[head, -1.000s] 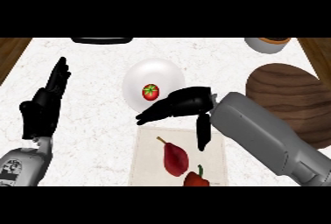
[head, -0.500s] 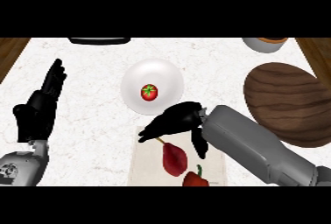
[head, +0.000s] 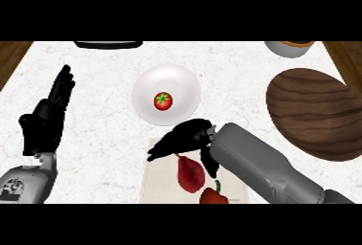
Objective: Pick the pear from the placemat and place it in the bowl
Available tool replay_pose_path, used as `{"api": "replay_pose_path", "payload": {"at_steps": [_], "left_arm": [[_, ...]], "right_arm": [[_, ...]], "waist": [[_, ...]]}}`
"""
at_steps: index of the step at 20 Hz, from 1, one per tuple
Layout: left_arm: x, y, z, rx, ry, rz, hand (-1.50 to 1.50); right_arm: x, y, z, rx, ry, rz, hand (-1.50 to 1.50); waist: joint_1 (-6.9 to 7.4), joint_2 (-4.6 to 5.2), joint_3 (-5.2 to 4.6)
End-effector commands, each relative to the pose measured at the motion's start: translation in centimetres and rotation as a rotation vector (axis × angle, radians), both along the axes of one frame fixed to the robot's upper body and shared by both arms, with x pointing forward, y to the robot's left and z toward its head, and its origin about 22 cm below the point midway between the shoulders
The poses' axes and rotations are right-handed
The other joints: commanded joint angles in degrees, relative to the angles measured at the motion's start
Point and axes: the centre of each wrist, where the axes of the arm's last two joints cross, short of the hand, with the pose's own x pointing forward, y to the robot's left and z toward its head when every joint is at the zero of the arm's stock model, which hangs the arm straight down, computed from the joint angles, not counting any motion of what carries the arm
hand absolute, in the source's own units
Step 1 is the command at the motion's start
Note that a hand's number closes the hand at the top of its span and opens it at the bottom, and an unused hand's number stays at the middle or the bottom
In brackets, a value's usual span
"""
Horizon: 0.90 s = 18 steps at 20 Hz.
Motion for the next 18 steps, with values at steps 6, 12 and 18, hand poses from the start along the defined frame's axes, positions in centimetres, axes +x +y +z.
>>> {"api": "replay_pose_path", "payload": {"at_steps": [6,12,18], "left_arm": [[0.7,-0.6,-0.1,-0.006,0.001,0.001,0.00],[0.3,-0.2,-0.4,-0.001,0.001,-0.008,0.00],[0.3,0.1,0.4,-0.002,-0.005,-0.009,0.00]], "right_arm": [[0.6,-0.7,-3.5,-0.021,0.029,0.035,-1.50],[-2.4,1.8,-5.5,0.046,-0.055,0.117,1.50],[-1.2,1.5,-4.8,0.095,-0.012,0.117,1.50]], "waist": [[0.11,0.13,0.01],[0.13,0.05,0.01],[0.40,0.08,0.01]]}}
